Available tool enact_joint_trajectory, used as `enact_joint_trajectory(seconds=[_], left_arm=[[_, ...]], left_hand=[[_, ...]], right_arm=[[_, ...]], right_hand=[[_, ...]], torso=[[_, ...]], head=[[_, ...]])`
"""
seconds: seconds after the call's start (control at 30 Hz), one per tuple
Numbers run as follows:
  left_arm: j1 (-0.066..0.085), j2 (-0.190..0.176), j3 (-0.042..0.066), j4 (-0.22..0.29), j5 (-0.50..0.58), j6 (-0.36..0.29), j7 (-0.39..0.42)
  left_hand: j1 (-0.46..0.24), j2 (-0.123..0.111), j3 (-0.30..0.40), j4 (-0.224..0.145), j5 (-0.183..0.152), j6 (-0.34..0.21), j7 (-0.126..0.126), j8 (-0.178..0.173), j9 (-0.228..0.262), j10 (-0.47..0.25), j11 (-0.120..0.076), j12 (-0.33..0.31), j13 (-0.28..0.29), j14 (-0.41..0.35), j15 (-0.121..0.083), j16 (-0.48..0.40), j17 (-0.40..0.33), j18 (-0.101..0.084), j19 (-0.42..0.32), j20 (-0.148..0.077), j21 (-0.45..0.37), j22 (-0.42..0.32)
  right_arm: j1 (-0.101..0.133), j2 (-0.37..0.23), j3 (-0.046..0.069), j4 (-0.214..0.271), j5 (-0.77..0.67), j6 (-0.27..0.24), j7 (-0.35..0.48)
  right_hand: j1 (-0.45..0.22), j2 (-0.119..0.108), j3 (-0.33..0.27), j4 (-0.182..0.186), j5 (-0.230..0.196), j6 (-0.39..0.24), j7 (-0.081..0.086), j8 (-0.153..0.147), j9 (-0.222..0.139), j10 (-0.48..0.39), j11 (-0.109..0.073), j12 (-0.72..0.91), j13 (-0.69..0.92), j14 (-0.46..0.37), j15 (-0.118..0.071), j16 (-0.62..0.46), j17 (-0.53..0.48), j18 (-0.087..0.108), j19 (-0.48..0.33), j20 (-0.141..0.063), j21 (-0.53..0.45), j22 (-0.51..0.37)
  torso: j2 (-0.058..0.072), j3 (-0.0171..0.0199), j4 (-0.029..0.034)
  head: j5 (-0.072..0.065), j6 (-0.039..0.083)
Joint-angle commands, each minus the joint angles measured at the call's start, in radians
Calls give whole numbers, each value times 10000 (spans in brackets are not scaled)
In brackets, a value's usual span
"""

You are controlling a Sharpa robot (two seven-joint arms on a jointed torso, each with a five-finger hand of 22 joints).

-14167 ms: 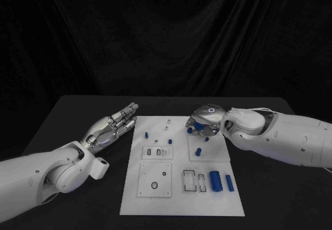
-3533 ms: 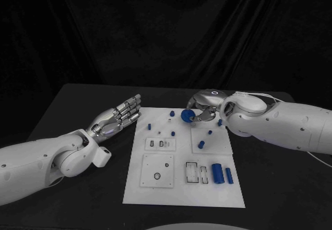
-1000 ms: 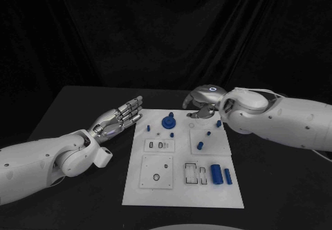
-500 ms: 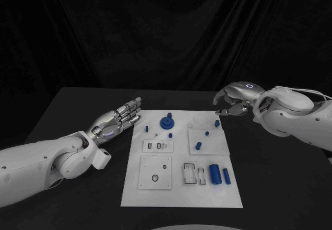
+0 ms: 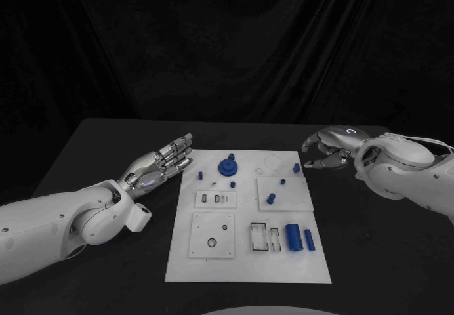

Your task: Assemble the parts on the task board

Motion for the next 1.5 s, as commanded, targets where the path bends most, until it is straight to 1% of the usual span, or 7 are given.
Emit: enact_joint_trajectory(seconds=[0.03,0.17,0.2,0.5,0.8,1.33,1.5], left_arm=[[-21,19,7,9,4,92,141],[-29,11,7,3,4,98,142],[-30,10,7,1,4,99,142],[-41,12,7,-18,4,107,147],[-48,19,7,-35,4,116,148],[-57,23,7,-62,4,81,184],[-59,25,7,-68,4,84,175]], left_hand=[[-18,40,63,12,46,-2,62,41,8,21,81,-66,-12,-5,45,-37,-17,98,-8,68,-17,-2],[-18,40,63,12,46,-2,62,41,8,21,81,-66,-12,-5,45,-37,-17,98,-8,68,-17,-2],[-18,40,63,12,46,-2,62,41,8,21,81,-66,-12,-5,45,-37,-17,98,-8,68,-17,-2],[-18,40,63,12,46,-2,62,41,8,21,81,-66,-12,-5,45,-37,-17,98,-8,68,-17,-2],[-18,41,76,-1,51,-13,71,38,5,21,86,-66,-12,-5,52,-37,-17,97,-8,73,-17,-3],[-44,27,118,-46,44,-201,-92,-13,-30,21,95,-66,-12,-5,79,-37,-17,94,-8,91,-17,-3],[-65,20,151,-81,47,-270,-296,-26,-41,21,96,-66,-12,-5,81,-37,-17,94,-6,99,-16,-2]], right_arm=[[-137,49,5,-103,-15,-189,-127],[-255,152,5,-255,-15,-193,-38],[-281,179,5,-292,-15,-196,-15],[-420,372,5,-512,-15,-176,117],[-554,554,5,-730,-15,-142,198],[-712,773,7,-931,-15,-152,275],[-751,845,8,-996,-15,-223,304]], right_hand=[[67,-146,-41,237,-226,-184,26,-206,-137,1040,2,26,2629,1038,-12,26,2635,-179,509,-33,94,2259],[215,-147,-39,405,-42,-246,35,-409,-375,1040,6,26,2629,1038,-10,26,2635,-194,536,-27,168,2279],[313,-104,-3,463,486,-124,57,-473,-537,1040,21,26,2629,1038,-2,26,2635,-199,543,-22,196,2285],[315,-61,-6,589,820,97,100,-572,-813,1040,56,26,2629,1038,27,26,2635,-205,549,0,227,2291],[368,-16,51,610,1724,335,140,-749,-1245,1040,92,26,2629,1038,61,26,2635,-200,532,38,225,2285],[341,9,64,619,1837,514,167,-714,-1308,1040,113,26,2629,1038,76,26,2635,-195,521,49,208,2279],[370,31,89,593,1877,613,175,-686,-1328,1040,121,26,2629,1038,84,26,2635,-194,517,57,204,2277]], torso=[[-4,-10,21],[2,-8,12],[0,-11,11],[-8,-16,5],[-5,-12,4],[-4,-19,7],[-6,-16,7]], head=[[-24,-34],[-35,-24],[-38,-9],[-51,-71],[-42,-118],[-53,-153],[-46,-161]])
